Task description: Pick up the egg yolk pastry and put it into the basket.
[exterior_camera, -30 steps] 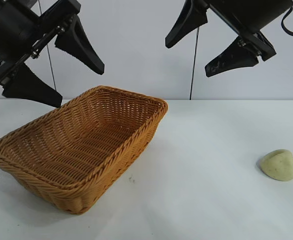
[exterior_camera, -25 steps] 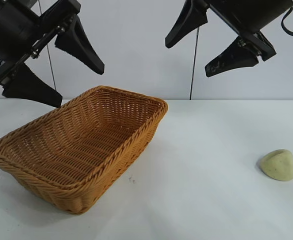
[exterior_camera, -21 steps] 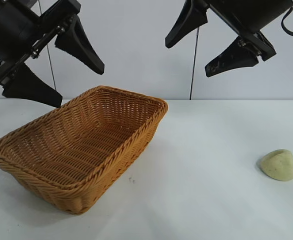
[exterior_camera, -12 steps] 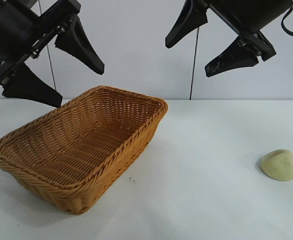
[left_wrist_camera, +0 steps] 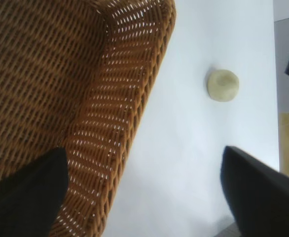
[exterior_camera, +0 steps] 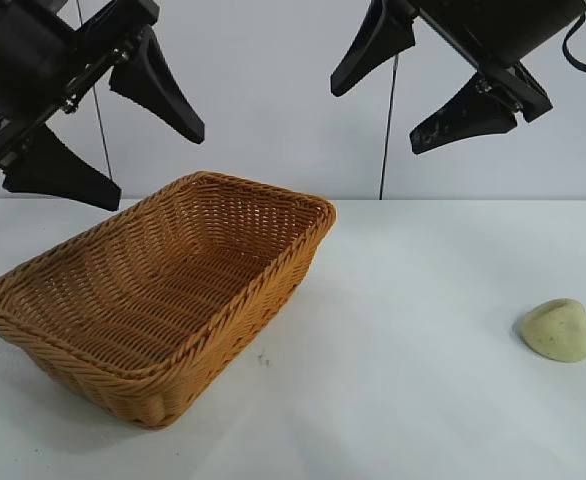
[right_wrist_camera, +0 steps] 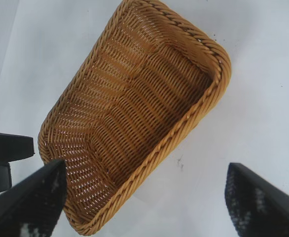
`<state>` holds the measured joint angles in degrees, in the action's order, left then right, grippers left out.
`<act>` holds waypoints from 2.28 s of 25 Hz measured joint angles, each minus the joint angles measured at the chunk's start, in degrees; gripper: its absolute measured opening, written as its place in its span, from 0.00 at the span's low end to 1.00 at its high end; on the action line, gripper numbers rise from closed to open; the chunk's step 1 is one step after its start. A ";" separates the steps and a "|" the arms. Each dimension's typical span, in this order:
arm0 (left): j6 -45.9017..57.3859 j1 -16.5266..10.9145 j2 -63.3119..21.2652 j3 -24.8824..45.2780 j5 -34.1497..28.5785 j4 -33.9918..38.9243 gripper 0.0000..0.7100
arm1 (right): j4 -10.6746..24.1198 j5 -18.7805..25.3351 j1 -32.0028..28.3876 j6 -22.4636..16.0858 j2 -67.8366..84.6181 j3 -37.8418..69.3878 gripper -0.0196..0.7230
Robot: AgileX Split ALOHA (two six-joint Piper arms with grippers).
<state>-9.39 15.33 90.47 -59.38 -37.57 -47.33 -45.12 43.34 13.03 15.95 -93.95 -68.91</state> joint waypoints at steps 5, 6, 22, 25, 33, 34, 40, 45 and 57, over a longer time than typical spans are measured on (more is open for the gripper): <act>8.62 -1.16 -3.73 0.00 -1.42 8.52 0.86 | 0.00 0.00 0.00 0.00 0.00 0.00 0.87; 11.15 -1.10 -4.90 0.06 -1.96 10.56 0.86 | 0.00 0.00 0.00 0.00 0.00 0.00 0.87; 63.75 7.65 -13.79 11.06 -0.21 38.97 0.86 | 0.00 0.06 0.00 0.00 0.00 0.00 0.87; 72.51 7.65 -13.81 12.71 0.30 44.29 0.86 | 0.00 0.06 0.00 0.00 0.00 0.00 0.87; 77.15 7.65 -13.81 13.61 1.02 45.94 0.86 | 0.00 0.06 0.00 0.00 0.00 0.00 0.87; 77.42 7.65 -13.81 13.61 1.08 45.89 0.86 | 0.00 0.06 0.00 0.00 0.00 0.00 0.87; 77.93 7.65 -13.68 13.61 2.60 45.79 0.86 | 0.00 0.06 0.00 0.00 0.00 0.00 0.87; 77.99 7.65 -9.06 13.61 2.69 45.53 0.86 | 0.00 0.06 0.00 0.00 0.00 0.00 0.87; 77.99 7.65 8.46 13.66 14.30 43.56 0.86 | 0.00 0.01 0.00 0.00 0.00 0.00 0.87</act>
<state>68.60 22.99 98.92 -45.71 -23.27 -3.77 -45.12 43.35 13.03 15.95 -93.95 -68.91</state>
